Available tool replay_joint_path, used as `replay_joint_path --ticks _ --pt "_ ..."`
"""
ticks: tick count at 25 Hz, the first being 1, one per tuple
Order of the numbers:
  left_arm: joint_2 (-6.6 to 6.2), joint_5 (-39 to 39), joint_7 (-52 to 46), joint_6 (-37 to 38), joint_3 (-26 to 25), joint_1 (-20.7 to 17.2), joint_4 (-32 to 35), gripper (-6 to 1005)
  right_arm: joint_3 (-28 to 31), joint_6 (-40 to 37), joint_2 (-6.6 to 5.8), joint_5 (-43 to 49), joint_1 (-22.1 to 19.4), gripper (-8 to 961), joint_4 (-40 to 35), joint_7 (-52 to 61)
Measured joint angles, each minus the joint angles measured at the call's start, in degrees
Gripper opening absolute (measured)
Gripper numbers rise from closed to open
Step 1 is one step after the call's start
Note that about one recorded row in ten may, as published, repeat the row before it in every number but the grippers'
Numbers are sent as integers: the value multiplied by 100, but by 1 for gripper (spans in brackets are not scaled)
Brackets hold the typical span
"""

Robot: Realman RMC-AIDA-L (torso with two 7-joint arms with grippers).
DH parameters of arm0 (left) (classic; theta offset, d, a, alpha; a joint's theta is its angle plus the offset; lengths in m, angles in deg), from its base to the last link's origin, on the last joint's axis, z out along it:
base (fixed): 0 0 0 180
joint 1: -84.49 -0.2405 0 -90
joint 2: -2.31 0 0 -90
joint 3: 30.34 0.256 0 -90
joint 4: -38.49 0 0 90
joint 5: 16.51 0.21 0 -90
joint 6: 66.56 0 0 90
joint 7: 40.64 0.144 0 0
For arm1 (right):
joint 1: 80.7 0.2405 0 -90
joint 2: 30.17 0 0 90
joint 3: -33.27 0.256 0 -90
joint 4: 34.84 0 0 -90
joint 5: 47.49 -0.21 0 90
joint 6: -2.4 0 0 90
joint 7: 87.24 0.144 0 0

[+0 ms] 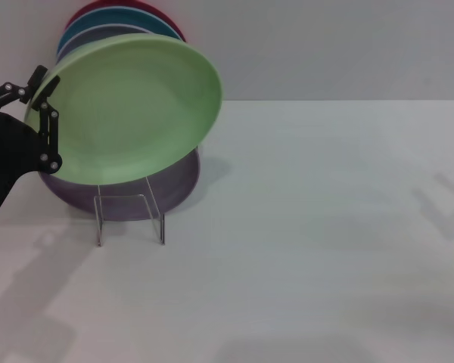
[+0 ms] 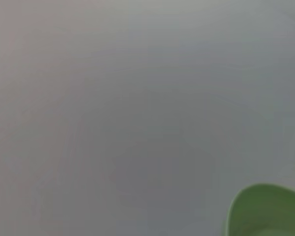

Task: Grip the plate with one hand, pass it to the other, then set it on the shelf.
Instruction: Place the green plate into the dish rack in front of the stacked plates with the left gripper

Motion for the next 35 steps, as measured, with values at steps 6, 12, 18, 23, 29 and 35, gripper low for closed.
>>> replay_joint_path --ticks 6,12,18,23,29,35 --pt "-23 -2 -13 -3 27 -44 32 55 0 0 2 0 19 585 -22 -9" --pt "-72 -6 -10 -7 249 -31 130 54 -108 7 2 -1 -6 585 -33 -96" --pt "-261 -7 -37 17 735 60 141 62 -146 137 11 -2 -24 586 -96 -206" --pt "-324 -5 -43 -5 771 152 209 71 -151 246 20 -2 -53 586 -108 -228" --pt "-402 -3 -40 28 790 172 196 81 -224 310 36 -2 -75 585 -128 -229" --pt "-572 2 -23 32 1107 286 207 91 -277 394 37 -4 -72 586 -181 -229"
